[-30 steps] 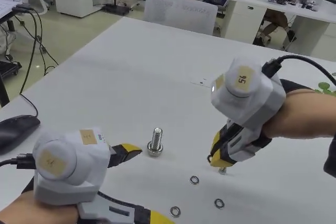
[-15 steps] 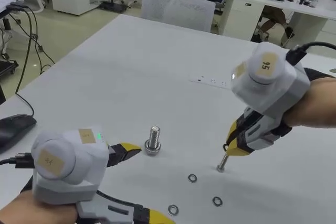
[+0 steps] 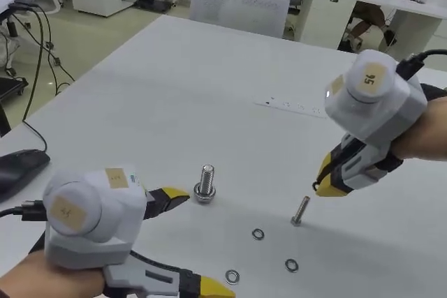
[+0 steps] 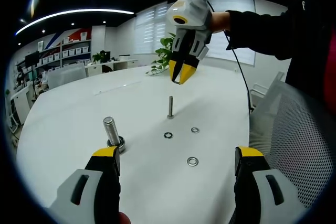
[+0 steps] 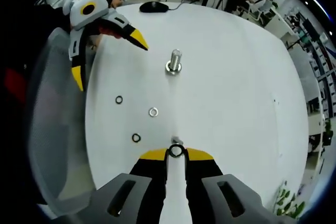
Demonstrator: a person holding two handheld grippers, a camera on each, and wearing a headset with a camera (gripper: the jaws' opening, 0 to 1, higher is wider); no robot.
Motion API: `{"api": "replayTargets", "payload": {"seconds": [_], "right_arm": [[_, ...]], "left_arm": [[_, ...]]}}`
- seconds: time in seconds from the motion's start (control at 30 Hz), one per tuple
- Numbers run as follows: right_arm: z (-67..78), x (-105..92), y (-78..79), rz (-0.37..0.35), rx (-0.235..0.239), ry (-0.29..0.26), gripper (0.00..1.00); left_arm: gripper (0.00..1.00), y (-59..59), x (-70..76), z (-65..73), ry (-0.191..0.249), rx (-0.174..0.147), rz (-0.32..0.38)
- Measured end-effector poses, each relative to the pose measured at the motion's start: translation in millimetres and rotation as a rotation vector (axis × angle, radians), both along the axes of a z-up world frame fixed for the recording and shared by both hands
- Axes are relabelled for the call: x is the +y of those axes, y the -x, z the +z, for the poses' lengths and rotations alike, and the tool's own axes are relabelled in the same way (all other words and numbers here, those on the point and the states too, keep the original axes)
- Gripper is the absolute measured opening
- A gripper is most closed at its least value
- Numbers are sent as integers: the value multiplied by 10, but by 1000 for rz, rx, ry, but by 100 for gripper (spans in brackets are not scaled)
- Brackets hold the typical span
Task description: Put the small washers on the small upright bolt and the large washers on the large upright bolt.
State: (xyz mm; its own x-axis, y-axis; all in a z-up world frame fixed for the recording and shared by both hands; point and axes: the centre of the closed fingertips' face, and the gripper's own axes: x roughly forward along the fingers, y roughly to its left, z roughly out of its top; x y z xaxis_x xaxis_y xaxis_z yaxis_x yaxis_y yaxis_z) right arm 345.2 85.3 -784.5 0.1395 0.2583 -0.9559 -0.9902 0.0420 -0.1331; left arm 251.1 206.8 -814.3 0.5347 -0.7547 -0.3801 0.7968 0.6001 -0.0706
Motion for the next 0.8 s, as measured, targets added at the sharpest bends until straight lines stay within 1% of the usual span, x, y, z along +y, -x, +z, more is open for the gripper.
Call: {"api": "replayTargets", "payload": {"seconds": [0.17,0.43,0.8], "right_arm": [[-89,4,-6,4,14,3,13],[-190,11,-25,17,27,14,13],[-273,24,-45,18,49,19,13]], "left_arm": [[91,-10,-5,-5,0,2,2],[91,-24,-1,-15,-1,5,9],[91,-23,-18,-21,1,9,4]]}}
